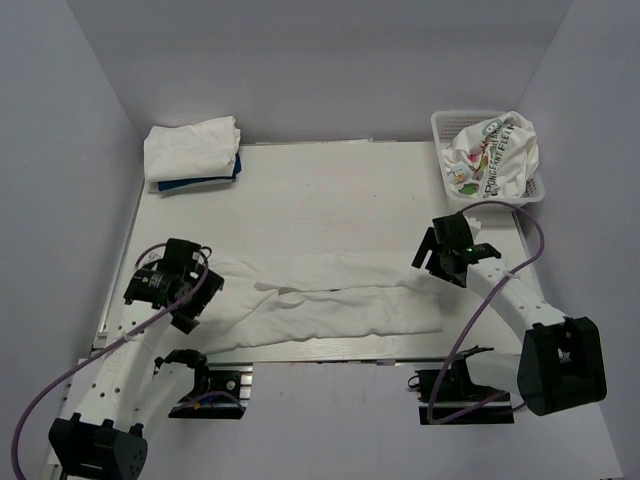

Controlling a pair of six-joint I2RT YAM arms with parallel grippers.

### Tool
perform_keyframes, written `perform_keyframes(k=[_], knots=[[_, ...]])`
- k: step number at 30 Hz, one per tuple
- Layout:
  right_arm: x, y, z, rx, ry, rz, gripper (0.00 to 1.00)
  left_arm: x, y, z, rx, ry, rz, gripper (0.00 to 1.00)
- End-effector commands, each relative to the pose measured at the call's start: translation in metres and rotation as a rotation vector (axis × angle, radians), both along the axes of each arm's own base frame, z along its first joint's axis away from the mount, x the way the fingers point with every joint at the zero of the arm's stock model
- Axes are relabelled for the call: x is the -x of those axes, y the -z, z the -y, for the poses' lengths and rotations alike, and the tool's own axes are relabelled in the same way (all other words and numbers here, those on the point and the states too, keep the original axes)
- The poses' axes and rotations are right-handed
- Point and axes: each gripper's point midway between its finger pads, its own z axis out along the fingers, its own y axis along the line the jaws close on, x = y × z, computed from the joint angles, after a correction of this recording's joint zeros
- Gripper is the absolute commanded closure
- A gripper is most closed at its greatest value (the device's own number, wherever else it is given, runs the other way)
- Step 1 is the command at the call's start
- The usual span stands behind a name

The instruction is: Fold and stack the t-shirts

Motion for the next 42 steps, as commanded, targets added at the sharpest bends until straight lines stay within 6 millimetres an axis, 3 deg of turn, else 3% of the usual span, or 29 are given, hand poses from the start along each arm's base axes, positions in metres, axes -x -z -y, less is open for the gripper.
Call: perform_keyframes(k=[1,3,4,5,8,9,11,12,17,23,29,36,42], knots=[[-0.019,-0.035,-0.016,-0.066,-0.062,0.109,0.10,-0.037,-0.036,-0.001,-0.060,0.108,0.128,0.00],[-0.027,-0.053,-0.038,-0.145,-0.154,0.155,0.10,-0.058,-0.039,0.009,-0.043,0.176,0.163,0.00],[-0.032,-0.059,-0.046,-0.153,-0.204,0.187,0.10,-0.078,-0.042,0.021,-0.016,0.254,0.218,0.00],[-0.036,-0.064,-0.051,-0.168,-0.217,0.212,0.10,-0.088,-0.031,0.030,0.002,0.289,0.184,0.00],[-0.040,-0.069,-0.076,-0.240,-0.321,0.260,0.10,-0.120,-0.022,0.059,0.087,0.398,0.225,0.00],[-0.031,-0.060,-0.091,-0.297,-0.385,0.226,0.10,-0.128,-0.008,0.066,0.109,0.421,0.193,0.00],[-0.034,-0.059,-0.100,-0.321,-0.406,0.236,0.10,-0.142,-0.002,0.085,0.152,0.478,0.218,0.00],[-0.027,-0.047,-0.110,-0.359,-0.426,0.191,0.10,-0.146,-0.002,0.095,0.157,0.517,0.226,0.00],[-0.017,-0.019,-0.121,-0.412,-0.417,0.108,0.10,-0.153,0.026,0.116,0.139,0.572,0.191,0.00],[-0.014,-0.010,-0.114,-0.395,-0.386,0.085,0.10,-0.135,0.064,0.121,0.072,0.601,0.070,0.00],[-0.008,-0.001,-0.112,-0.386,-0.380,0.054,0.10,-0.119,0.076,0.147,0.103,0.679,0.033,0.00],[-0.005,0.006,-0.105,-0.361,-0.366,0.040,0.10,-0.057,0.053,0.178,0.262,0.829,0.006,0.02],[-0.005,0.007,-0.104,-0.352,-0.370,0.029,0.10,0.011,0.078,0.162,0.270,0.857,-0.209,0.02]])
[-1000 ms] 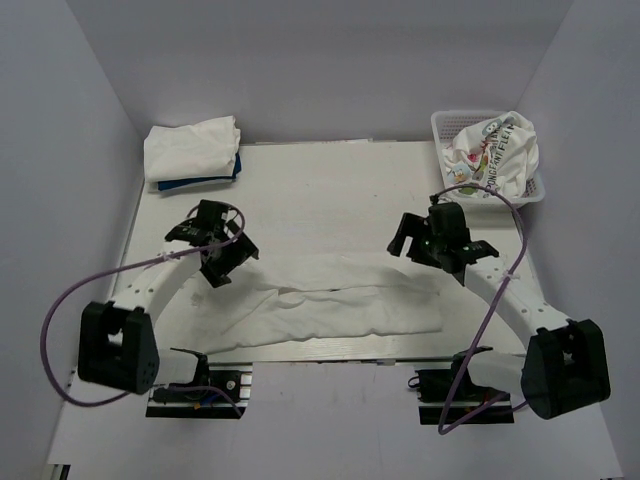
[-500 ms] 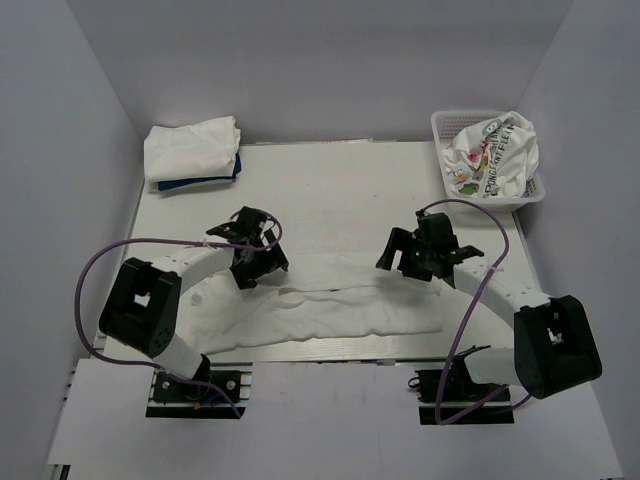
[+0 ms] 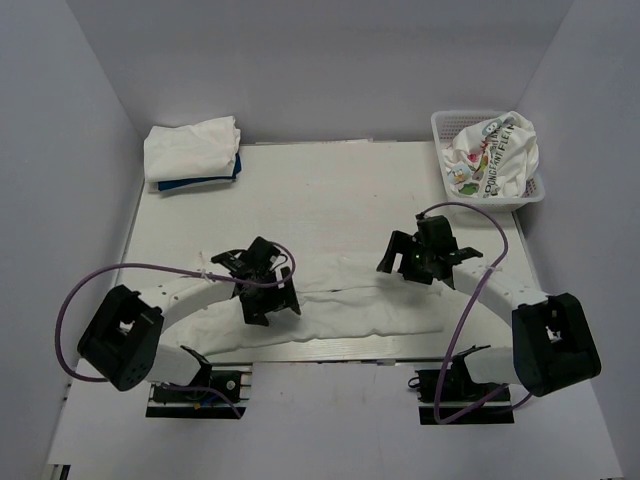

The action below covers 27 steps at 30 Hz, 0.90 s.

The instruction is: Fold and stack the t-shirts

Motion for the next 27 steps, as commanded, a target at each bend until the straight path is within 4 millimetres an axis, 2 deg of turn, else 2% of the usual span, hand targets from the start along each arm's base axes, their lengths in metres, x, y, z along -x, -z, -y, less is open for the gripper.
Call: perform_keyframes(k=[1,2,5,8,11,12,13,14,16,17,18,20,21,22,24,25,27], knots=[[-0.005,-0.002,0.001,0.004,0.002,0.015,0.10,0.042,0.011,-0.010,-0.031,0.024,-0.154,0.02],[-0.004,-0.003,0.000,0.004,0.000,0.014,0.10,0.049,0.014,-0.011,-0.050,0.038,-0.177,0.02],[-0.007,-0.011,0.001,0.006,-0.007,0.045,0.10,0.039,-0.004,-0.007,-0.064,0.050,-0.115,0.03],[-0.012,-0.022,0.004,0.024,-0.017,0.091,0.10,0.001,-0.060,0.005,-0.015,0.032,0.083,0.02],[-0.020,-0.035,0.007,0.046,-0.016,0.132,0.10,-0.022,-0.098,0.000,-0.018,0.006,0.244,0.01],[-0.021,-0.035,0.008,0.055,-0.015,0.133,0.10,-0.026,-0.101,-0.004,-0.027,-0.029,0.266,0.01],[-0.023,-0.037,0.009,0.064,-0.015,0.145,0.10,-0.035,-0.100,-0.022,-0.088,-0.110,0.289,0.01],[-0.025,-0.037,0.010,0.070,-0.010,0.146,0.10,-0.030,-0.094,-0.037,-0.158,-0.149,0.263,0.01],[-0.035,-0.038,0.010,0.085,-0.010,0.162,0.10,-0.036,-0.087,-0.065,-0.304,-0.286,0.238,0.01],[-0.037,-0.038,0.010,0.092,-0.012,0.160,0.10,-0.037,-0.087,-0.069,-0.347,-0.316,0.216,0.01],[-0.037,-0.034,0.010,0.109,-0.019,0.141,0.10,-0.030,-0.071,-0.084,-0.462,-0.377,0.128,0.01],[-0.040,-0.030,0.006,0.111,-0.036,0.124,0.10,-0.030,-0.055,-0.091,-0.521,-0.410,0.060,0.01],[-0.039,-0.028,0.004,0.103,-0.050,0.123,0.10,-0.035,-0.043,-0.084,-0.493,-0.416,0.047,0.01],[-0.037,-0.018,0.005,0.112,-0.053,0.102,0.10,-0.031,-0.022,-0.089,-0.503,-0.429,-0.002,0.01],[-0.033,-0.008,0.006,0.128,-0.072,0.072,0.10,-0.042,-0.006,-0.077,-0.422,-0.453,-0.013,0.01],[-0.033,-0.001,0.007,0.142,-0.083,0.056,0.10,-0.044,0.004,-0.082,-0.437,-0.472,-0.033,0.01],[-0.028,0.008,0.008,0.162,-0.095,0.023,0.10,-0.048,0.012,-0.085,-0.446,-0.478,-0.044,0.01]])
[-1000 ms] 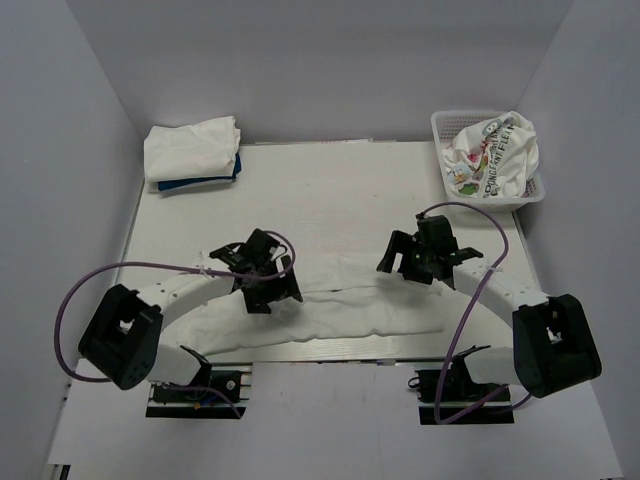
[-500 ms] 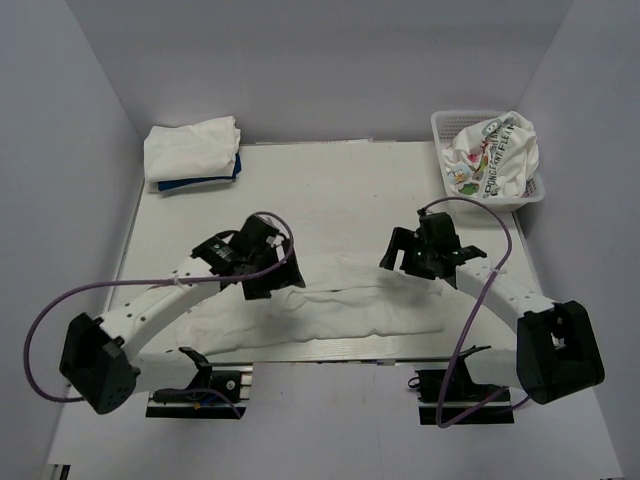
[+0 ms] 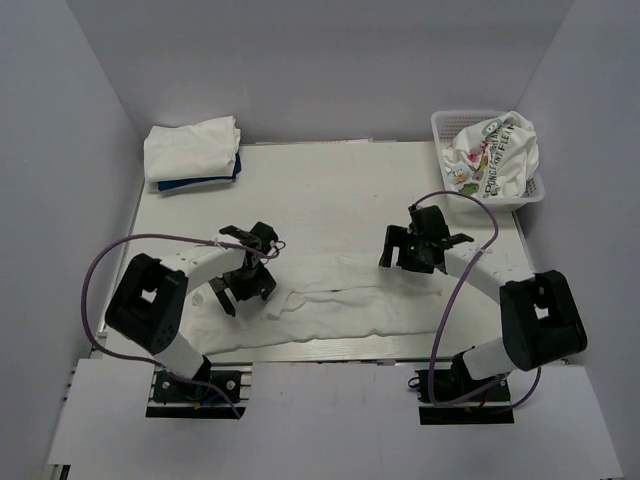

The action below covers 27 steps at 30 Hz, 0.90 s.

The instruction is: Fold and stack the t-shirts

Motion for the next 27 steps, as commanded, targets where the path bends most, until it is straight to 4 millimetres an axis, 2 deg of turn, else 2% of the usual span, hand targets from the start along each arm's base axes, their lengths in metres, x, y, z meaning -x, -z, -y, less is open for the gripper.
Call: perform_keyframes(k=[1,2,3,4,5,6,8,9,10,11,12,13,14,15,16,17,19,20,22,24,25,26,27], knots=[[0.000,0.005,-0.002,0.031,-0.052,-0.012,0.10,-0.031,-0.002,0.002,0.032,-0.072,0.092,0.01],[0.005,0.008,-0.005,0.035,-0.086,-0.017,0.10,-0.033,0.006,-0.001,-0.009,-0.063,0.064,0.01],[0.008,0.009,-0.005,0.038,-0.098,-0.026,0.10,-0.049,0.002,0.002,-0.009,-0.059,0.083,0.01],[0.016,0.009,-0.008,0.040,-0.131,-0.033,0.10,-0.054,0.003,0.004,-0.019,-0.034,0.067,0.01],[0.026,0.018,-0.007,0.048,-0.135,-0.063,0.10,-0.062,0.006,0.003,-0.034,-0.030,0.061,0.01],[0.032,0.021,-0.006,0.051,-0.140,-0.072,0.10,-0.081,0.014,0.012,-0.037,-0.013,0.057,0.01],[0.055,0.029,-0.011,0.052,-0.198,-0.115,0.10,-0.105,0.024,0.022,-0.026,0.026,0.045,0.01],[0.061,0.031,-0.012,0.048,-0.212,-0.129,0.10,-0.140,0.013,0.041,0.014,0.038,0.106,0.01],[0.076,0.034,-0.014,0.053,-0.244,-0.169,0.10,-0.146,0.036,0.041,-0.011,0.038,0.034,0.01],[0.083,0.032,-0.020,0.034,-0.271,-0.183,0.10,-0.162,0.039,0.050,0.003,0.075,0.033,0.01],[0.092,0.033,-0.021,0.037,-0.307,-0.195,0.10,-0.209,0.018,0.074,0.057,0.094,0.140,0.01],[0.105,0.034,-0.025,0.034,-0.344,-0.227,0.10,-0.223,0.047,0.080,0.043,0.109,0.110,0.01],[0.115,0.033,-0.034,0.004,-0.397,-0.241,0.10,-0.241,0.054,0.091,0.061,0.168,0.119,0.01],[0.118,0.030,-0.038,-0.002,-0.444,-0.235,0.10,-0.290,0.022,0.121,0.148,0.196,0.251,0.01],[0.125,0.030,-0.041,-0.011,-0.476,-0.254,0.10,-0.308,0.021,0.137,0.196,0.227,0.283,0.01],[0.139,0.023,-0.056,-0.046,-0.583,-0.269,0.10,-0.336,0.021,0.168,0.308,0.303,0.358,0.01],[0.147,0.020,-0.066,-0.052,-0.684,-0.293,0.10,-0.355,0.020,0.193,0.417,0.339,0.443,0.01],[0.158,0.016,-0.079,-0.069,-0.755,-0.305,0.10,-0.371,0.025,0.205,0.464,0.358,0.542,0.01],[0.165,0.014,-0.094,-0.103,-0.839,-0.310,0.10,-0.386,0.012,0.216,0.529,0.317,0.630,0.01],[0.167,0.016,-0.103,-0.106,-0.879,-0.303,0.17,-0.402,0.004,0.229,0.574,0.322,0.686,0.01],[0.167,0.016,-0.107,-0.100,-0.921,-0.293,0.17,-0.404,0.021,0.234,0.599,0.318,0.673,0.01],[0.168,0.015,-0.109,-0.104,-0.939,-0.291,0.18,-0.419,0.004,0.244,0.638,0.339,0.761,0.01],[0.175,0.013,-0.115,-0.109,-0.989,-0.293,0.18,-0.423,-0.002,0.249,0.677,0.332,0.795,0.01]])
